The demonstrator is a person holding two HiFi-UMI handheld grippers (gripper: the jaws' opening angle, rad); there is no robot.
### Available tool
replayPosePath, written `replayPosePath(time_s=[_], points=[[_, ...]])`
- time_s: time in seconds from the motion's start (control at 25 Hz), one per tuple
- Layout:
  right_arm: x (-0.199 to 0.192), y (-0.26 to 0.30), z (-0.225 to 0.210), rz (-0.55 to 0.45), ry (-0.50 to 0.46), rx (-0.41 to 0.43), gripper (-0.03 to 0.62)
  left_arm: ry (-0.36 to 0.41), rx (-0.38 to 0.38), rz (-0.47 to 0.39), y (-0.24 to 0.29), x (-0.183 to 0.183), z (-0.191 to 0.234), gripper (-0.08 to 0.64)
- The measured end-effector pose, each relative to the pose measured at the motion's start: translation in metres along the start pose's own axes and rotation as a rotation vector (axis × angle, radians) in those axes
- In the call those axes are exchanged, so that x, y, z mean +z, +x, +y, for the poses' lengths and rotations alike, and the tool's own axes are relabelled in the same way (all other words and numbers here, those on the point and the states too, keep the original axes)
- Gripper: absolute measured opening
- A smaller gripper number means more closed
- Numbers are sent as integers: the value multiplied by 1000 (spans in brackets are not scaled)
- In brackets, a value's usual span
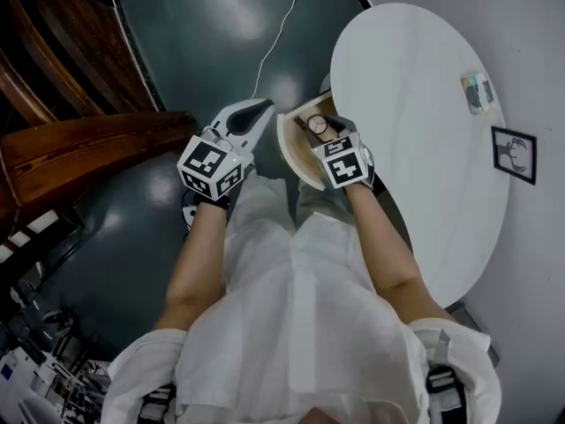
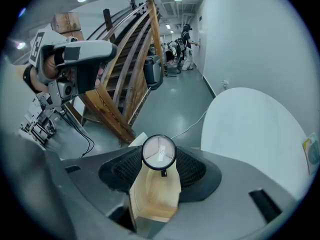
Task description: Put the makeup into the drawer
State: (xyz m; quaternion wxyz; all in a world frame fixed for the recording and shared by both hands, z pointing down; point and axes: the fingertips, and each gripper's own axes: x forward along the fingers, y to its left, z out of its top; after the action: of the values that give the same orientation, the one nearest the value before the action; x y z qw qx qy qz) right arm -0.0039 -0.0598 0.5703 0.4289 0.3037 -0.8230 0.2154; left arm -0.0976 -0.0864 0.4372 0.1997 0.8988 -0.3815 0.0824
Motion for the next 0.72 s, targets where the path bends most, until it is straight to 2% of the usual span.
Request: replayPosePath(time_s=[0.4, 0.72], points=[[-32, 52, 10, 30, 1, -13, 209, -17, -5, 35, 0, -21, 7, 25], [-62, 98, -11, 64, -5, -63, 209, -32, -20, 61, 9, -43, 21, 25]])
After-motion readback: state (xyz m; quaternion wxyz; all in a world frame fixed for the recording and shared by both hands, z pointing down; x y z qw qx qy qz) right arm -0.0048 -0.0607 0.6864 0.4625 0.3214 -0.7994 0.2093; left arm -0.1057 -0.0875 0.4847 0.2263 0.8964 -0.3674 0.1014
